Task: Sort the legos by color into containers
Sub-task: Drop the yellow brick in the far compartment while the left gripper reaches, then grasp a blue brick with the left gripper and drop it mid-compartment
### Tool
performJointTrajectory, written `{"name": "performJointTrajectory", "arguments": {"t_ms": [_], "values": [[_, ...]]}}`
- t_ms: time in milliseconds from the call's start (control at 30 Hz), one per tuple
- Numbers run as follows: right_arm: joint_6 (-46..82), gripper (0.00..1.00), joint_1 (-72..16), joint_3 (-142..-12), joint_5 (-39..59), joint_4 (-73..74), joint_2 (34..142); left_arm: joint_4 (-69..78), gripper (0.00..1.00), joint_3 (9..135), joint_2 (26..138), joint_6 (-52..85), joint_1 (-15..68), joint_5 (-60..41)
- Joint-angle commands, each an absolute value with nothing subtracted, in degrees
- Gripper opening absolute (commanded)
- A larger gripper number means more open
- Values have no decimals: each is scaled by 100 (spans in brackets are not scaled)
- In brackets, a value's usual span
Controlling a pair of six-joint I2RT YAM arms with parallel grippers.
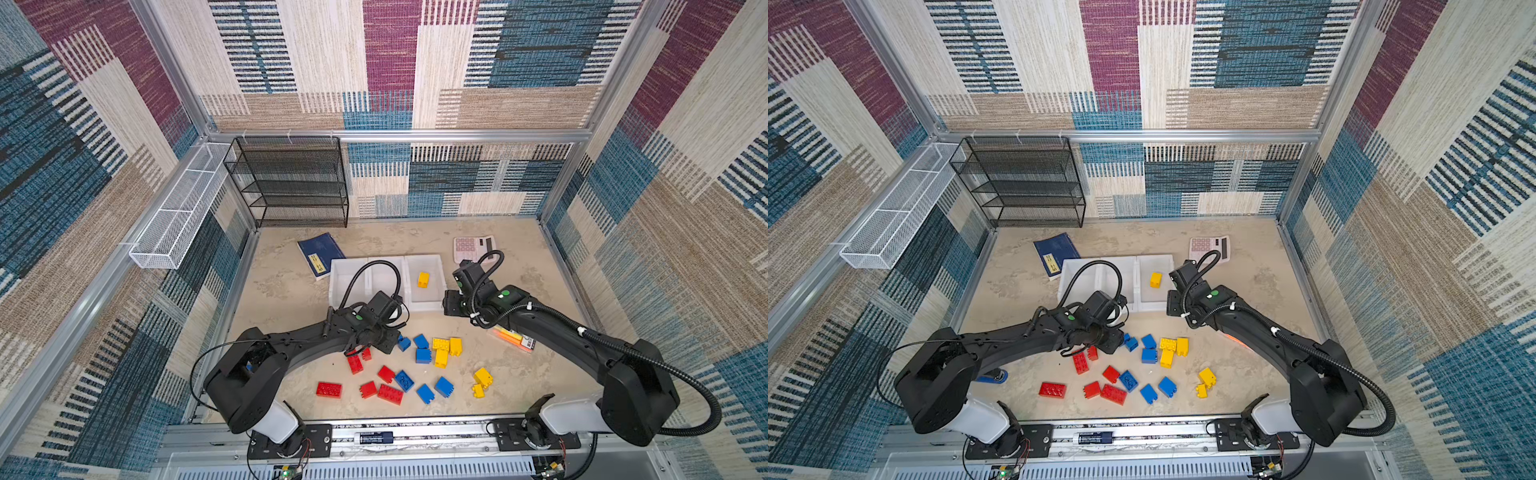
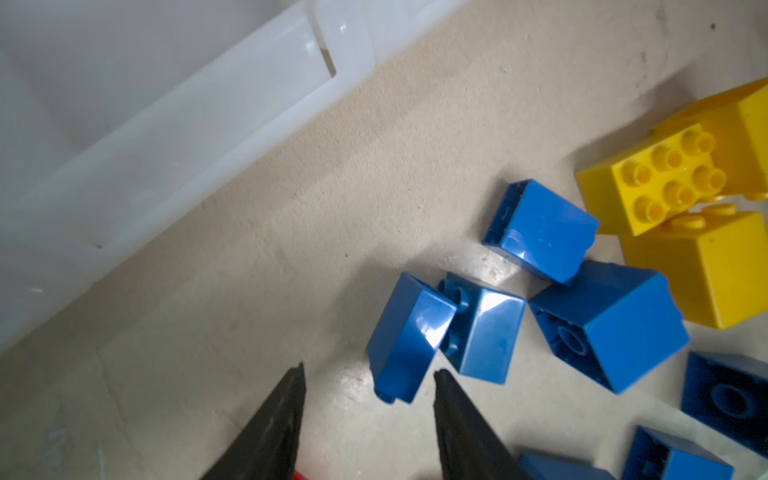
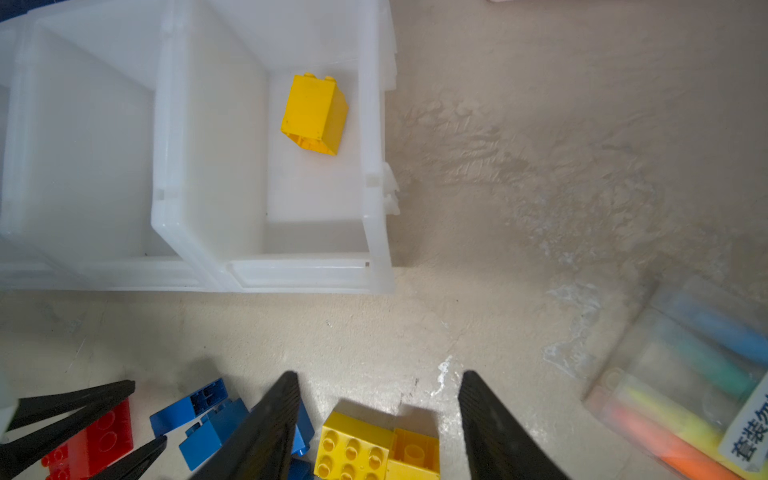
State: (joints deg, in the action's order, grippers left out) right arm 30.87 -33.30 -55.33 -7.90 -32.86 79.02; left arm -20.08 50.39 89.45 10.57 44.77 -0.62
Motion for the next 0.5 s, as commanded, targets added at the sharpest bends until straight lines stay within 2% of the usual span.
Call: {"name": "performJointTrajectory", "arguments": {"t_ms": [0,100,333,467], "values": [[3207,64,-3322,-5503,-806,-3217,7875,-2076,48,5148,9129,812,4490,-225],[3226,64,-3323,-5471,-803,-3218,7857,-2053,42,5250,9327,750,4509,-289],[3287,63,-3324,-5386,-809,-3251,7763,-2039,16,5432,9572,664,4575,-303],[3318,63,-3322,-5339,-844,-3286,7673,-2097,10,5501,9400,686,4579,-348]]}}
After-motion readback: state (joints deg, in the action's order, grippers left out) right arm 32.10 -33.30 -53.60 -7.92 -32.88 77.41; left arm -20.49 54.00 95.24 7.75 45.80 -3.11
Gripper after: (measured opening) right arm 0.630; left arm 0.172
